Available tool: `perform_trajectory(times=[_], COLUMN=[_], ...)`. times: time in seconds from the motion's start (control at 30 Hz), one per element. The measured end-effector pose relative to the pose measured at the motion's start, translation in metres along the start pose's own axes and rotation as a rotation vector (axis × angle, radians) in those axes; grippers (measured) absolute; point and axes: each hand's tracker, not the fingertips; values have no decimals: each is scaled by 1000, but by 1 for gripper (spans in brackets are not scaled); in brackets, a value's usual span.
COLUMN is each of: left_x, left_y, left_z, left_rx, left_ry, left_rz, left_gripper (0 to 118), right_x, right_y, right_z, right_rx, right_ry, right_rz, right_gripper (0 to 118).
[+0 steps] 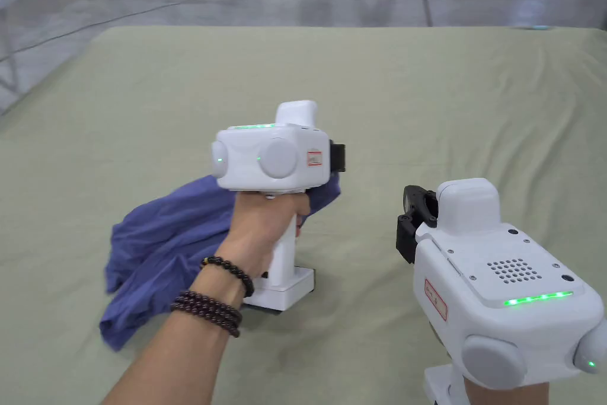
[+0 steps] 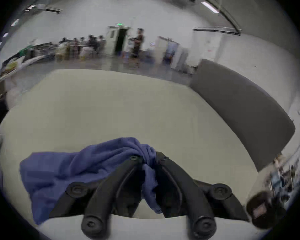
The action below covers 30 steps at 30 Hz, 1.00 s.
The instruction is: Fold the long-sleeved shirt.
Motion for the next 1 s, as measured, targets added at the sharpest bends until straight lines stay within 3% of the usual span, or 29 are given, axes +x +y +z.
perform_trajectory(times=[0.1,0.27,0.33,0.43,0.5,0.53,0.6,0.63,0.73,0.87,0.93,0.97,1.0], left_x=[84,192,224,237,226,214,193,181,142,81,54,44,34], left_y=[3,-19,-38,-66,-74,-75,-69,-62,-44,-46,-55,-62,-71], left_z=[-65,-171,-200,-216,-212,-206,-192,-168,-112,-23,25,48,71], left_rx=[-45,-190,-245,-289,-264,-240,-228,-80,-44,160,231,270,301], left_ry=[-94,-296,-293,-248,-211,-214,-226,-250,-149,-63,34,78,113], left_rz=[-107,-99,-115,-144,-110,-98,-77,-47,-96,-67,-46,-36,-36], left_gripper=[11,11,11,11,25,25,117,118,118,118,118,106,85], right_x=[44,111,132,152,157,158,156,153,141,121,106,100,95], right_y=[-2,-12,-16,-22,-24,-25,-24,-23,-16,3,10,13,15], right_z=[19,43,50,55,55,54,52,49,46,43,41,40,39], right_rx=[4,-22,-42,-64,-63,-65,-70,-71,-49,-17,6,6,6], right_ry=[-115,-272,-334,-389,-394,-396,-390,-382,-353,-255,-273,-266,-266], right_rz=[17,-21,-38,-44,-43,-45,-42,-38,-35,-74,-44,-27,-12], right_gripper=[2,2,2,2,2,2,2,2,2,2,2,2,2])
